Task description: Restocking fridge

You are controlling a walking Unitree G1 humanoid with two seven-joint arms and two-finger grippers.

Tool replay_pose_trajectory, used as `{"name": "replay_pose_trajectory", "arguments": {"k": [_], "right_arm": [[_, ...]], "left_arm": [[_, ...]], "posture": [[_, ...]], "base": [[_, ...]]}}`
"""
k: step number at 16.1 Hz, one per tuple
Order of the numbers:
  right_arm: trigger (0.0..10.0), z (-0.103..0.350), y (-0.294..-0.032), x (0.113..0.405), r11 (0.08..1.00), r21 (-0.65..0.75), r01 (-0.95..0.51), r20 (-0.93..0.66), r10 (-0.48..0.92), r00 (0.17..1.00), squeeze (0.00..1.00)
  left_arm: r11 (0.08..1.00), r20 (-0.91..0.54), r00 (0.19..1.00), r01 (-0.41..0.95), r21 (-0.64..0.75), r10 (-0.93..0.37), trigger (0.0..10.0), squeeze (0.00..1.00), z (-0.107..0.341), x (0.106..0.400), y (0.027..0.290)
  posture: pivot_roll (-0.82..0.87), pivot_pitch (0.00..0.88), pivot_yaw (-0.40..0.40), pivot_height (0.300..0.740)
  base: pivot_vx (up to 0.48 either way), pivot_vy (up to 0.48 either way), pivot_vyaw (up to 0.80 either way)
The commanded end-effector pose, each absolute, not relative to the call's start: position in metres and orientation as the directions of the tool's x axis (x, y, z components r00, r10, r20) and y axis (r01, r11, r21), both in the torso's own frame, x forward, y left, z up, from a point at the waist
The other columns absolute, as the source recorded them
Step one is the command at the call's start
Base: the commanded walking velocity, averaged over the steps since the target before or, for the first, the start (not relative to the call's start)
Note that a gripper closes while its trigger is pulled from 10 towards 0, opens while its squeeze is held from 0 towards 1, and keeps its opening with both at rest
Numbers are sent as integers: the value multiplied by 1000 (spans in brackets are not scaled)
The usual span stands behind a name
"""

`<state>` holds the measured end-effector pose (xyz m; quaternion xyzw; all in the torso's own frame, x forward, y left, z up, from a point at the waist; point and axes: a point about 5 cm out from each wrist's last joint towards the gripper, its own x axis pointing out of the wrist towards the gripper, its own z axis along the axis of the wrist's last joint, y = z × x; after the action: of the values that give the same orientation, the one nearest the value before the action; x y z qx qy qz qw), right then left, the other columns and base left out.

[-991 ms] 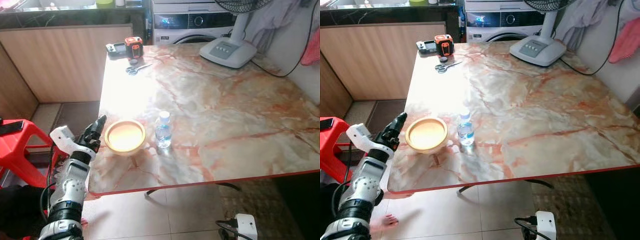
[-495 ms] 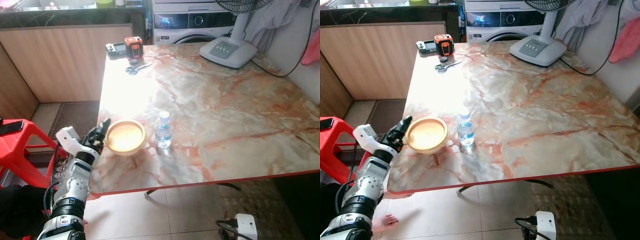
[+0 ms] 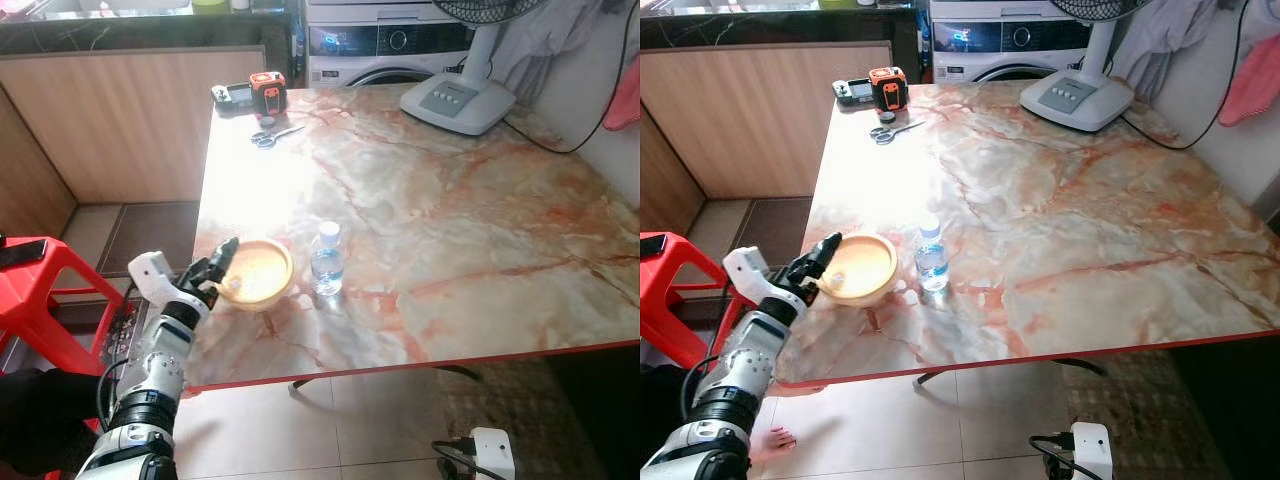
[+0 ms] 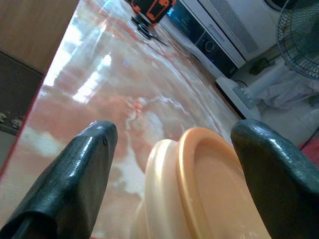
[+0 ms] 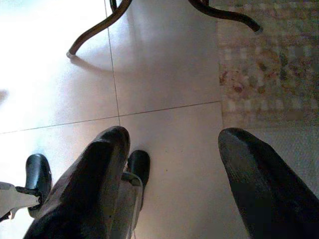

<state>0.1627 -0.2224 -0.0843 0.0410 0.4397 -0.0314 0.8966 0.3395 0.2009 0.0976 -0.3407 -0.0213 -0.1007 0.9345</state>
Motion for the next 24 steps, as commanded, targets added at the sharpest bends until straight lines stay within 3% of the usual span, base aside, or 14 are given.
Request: {"name": "replay_pose_trajectory", "arguments": {"k": [1,9,18,24], "right_arm": [[10000,-86,-224,158,994,43,97,-802,-24,597,0],[10000,-86,-224,158,994,43,99,-801,-25,598,0],[10000,-86,-224,159,995,47,91,-800,-18,600,0],[10000,-85,-224,159,995,48,88,-798,-15,602,0]], "left_arm": [[738,104,975,218,-638,-199,10000,0,98,341,197],[705,139,944,318,-634,-300,10000,0,99,342,173],[732,237,950,310,-606,-206,10000,0,121,343,199],[640,230,859,497,-586,-457,10000,0,105,325,154]], "posture": [[58,67,-27,740],[54,68,-27,740],[59,69,-31,740],[58,67,-32,740]], "base": [[0,0,0],[0,0,0],[0,0,0],[0,0,0]]}}
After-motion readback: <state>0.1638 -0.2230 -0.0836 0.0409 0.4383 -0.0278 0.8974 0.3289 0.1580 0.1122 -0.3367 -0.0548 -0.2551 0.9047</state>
